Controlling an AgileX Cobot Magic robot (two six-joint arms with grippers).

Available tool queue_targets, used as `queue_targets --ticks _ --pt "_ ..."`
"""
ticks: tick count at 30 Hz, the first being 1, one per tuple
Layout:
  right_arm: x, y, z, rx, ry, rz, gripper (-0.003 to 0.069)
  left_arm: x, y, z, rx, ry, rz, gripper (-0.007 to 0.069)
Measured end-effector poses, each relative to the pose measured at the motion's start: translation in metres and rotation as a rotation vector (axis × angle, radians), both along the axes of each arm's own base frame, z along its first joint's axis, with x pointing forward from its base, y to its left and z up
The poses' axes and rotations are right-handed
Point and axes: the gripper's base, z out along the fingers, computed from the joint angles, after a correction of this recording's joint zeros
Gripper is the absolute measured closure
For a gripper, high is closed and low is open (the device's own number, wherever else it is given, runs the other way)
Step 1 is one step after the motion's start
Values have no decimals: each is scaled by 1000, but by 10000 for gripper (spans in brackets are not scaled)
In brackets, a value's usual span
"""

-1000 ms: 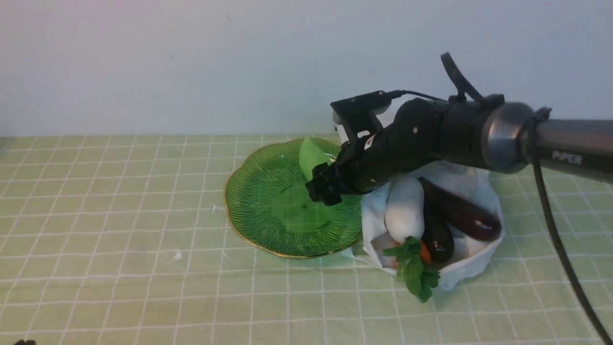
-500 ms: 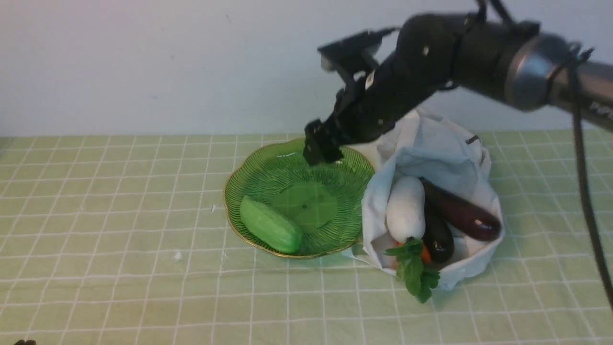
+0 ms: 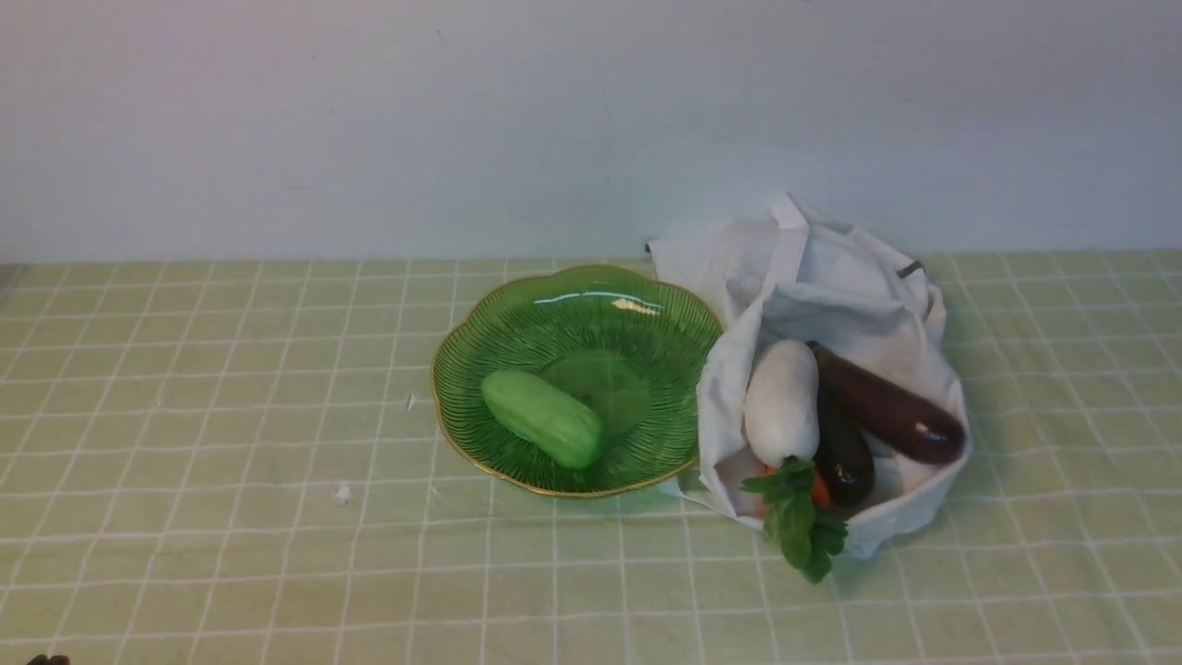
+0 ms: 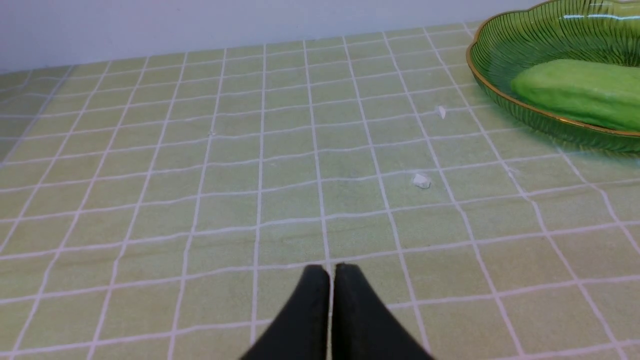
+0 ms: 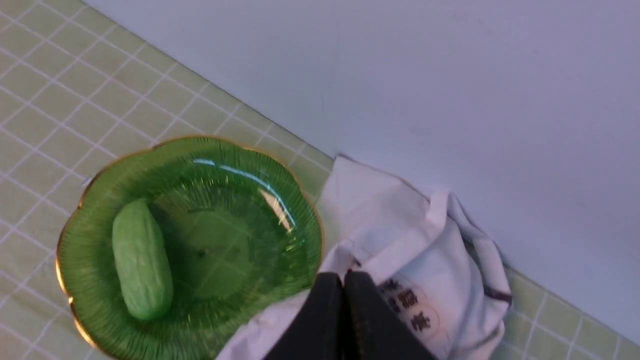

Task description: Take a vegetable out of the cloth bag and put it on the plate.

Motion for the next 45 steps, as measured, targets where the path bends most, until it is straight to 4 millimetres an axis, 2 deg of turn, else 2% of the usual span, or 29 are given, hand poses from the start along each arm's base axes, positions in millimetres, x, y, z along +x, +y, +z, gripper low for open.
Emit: queue_targets --ticks 1,3,4,5,6,8,9,10,12,13,14,15,16,17,18,19,22,45 --pt "0 0 0 0 0 0 668 0 0 0 0 0 0 629" --pt "-35 -21 -2 3 26 -31 673 0 0 0 0 0 0 629" --pt "-42 -26 -7 3 46 -43 673 0 0 0 0 0 0 629" --pt "-49 -30 -4 9 38 -46 673 0 0 0 0 0 0 629" --pt "-73 -44 -10 24 58 -74 673 0 0 0 0 0 0 629" --pt "-102 -61 -22 64 54 -101 673 0 0 0 0 0 0 629" --pt "-118 -69 -33 103 30 -113 674 0 0 0 0 0 0 629" --pt "-116 -68 -37 105 34 -114 673 0 0 0 0 0 0 629" --pt "-138 -79 -66 222 -85 -105 673 0 0 0 0 0 0 629" --pt "-146 -81 -73 280 -159 -86 673 0 0 0 0 0 0 629" --pt "-155 -84 -102 332 -218 -59 673 0 0 0 0 0 0 629" --pt "-155 -84 -103 351 -247 -48 673 0 0 0 0 0 0 629" --pt "-158 -84 -123 367 -263 -33 673 0 0 0 0 0 0 629" --pt "-161 -84 -130 399 -307 -15 673 0 0 0 0 0 0 629" --pt "-165 -85 -148 432 -340 6 673 0 0 0 0 0 0 629" --pt "-167 -85 -157 453 -355 15 673 0 0 0 0 0 0 629" --pt "-169 -84 -170 483 -373 27 673 0 0 0 0 0 0 629" --pt "-169 -83 -168 500 -407 42 673 0 0 0 0 0 0 629"
